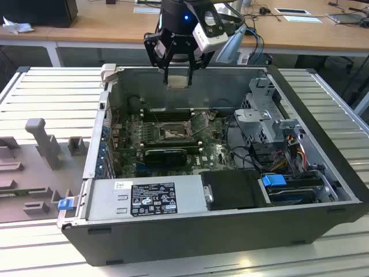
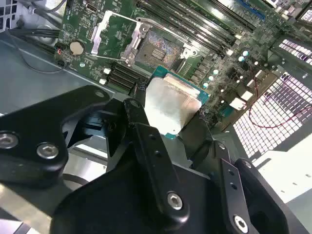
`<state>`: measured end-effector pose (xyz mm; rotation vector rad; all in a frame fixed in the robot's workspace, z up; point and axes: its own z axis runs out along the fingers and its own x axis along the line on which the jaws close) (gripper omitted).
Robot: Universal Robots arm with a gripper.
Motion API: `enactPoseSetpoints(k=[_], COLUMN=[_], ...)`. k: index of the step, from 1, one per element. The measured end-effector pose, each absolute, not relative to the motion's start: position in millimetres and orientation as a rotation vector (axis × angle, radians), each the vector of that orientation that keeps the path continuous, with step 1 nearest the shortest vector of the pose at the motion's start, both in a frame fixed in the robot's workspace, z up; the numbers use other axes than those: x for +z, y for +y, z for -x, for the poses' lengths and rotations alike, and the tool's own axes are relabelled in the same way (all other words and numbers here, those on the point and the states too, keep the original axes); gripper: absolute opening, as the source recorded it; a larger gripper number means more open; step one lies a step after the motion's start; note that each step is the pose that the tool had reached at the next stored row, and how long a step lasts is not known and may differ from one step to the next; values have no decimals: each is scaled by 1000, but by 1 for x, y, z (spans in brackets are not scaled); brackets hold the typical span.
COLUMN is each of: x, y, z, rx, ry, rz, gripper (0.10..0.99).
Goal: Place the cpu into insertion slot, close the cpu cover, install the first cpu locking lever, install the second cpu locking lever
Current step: 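Place the cpu into insertion slot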
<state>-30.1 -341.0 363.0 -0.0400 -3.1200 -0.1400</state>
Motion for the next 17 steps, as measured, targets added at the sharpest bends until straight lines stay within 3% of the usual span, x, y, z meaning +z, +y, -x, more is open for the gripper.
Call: enactPoseSetpoints(k=[17], x=[361], y=[-341], z=[30], rx=[-140], ry=[-3120], rz=[104], gripper=[537])
